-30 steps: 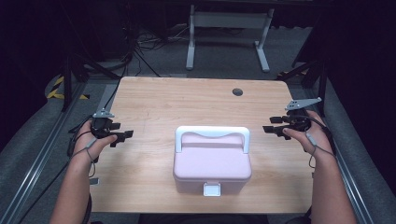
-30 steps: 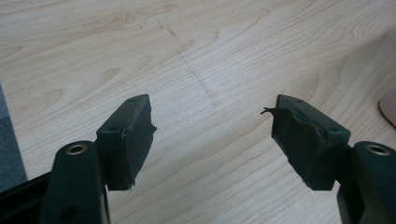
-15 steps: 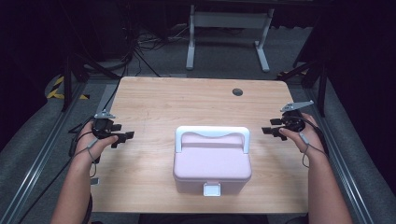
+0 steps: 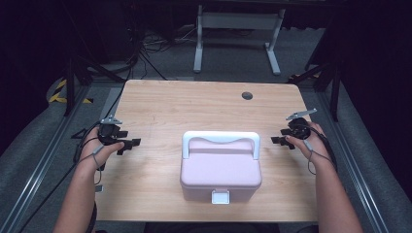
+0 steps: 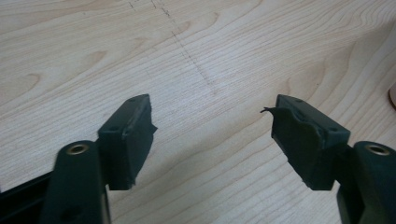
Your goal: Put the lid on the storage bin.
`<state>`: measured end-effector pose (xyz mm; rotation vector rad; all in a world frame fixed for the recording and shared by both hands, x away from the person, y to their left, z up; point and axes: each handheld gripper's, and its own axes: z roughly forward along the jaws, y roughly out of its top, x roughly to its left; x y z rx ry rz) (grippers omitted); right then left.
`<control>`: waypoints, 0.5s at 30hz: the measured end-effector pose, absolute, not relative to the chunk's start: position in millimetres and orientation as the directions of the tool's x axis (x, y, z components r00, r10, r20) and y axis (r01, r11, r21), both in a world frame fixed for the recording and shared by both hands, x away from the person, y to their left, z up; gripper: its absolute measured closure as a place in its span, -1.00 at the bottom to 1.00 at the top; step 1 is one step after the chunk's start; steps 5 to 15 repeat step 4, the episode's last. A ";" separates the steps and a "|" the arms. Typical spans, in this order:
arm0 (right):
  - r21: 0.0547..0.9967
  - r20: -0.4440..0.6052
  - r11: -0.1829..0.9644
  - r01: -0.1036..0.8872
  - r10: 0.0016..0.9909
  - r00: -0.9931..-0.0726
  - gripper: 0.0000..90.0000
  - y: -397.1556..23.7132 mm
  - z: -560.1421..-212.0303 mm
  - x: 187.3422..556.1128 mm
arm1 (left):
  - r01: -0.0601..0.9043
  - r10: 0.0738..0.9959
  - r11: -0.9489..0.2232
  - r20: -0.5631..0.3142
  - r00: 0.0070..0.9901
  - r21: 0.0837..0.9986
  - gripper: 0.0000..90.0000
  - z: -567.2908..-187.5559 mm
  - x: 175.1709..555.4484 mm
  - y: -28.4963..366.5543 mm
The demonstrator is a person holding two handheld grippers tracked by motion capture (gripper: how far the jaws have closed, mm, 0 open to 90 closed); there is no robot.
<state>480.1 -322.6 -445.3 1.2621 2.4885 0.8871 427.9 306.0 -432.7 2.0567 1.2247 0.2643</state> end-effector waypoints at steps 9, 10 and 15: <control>0.577 0.087 0.438 0.689 0.806 -0.585 -0.21 -324.1 -450.4 480.9 | 0.670 0.791 -0.216 -0.275 0.546 0.710 -0.14 -436.4 429.8 303.0; 0.577 0.087 0.438 0.689 0.806 -0.585 -0.21 -324.1 -450.4 480.9 | 0.670 0.791 -0.216 -0.275 0.546 0.710 -0.14 -436.4 429.8 303.0; 0.577 0.087 0.438 0.689 0.806 -0.585 -0.21 -324.1 -450.4 480.9 | 0.670 0.791 -0.216 -0.275 0.546 0.710 -0.14 -436.4 429.8 303.0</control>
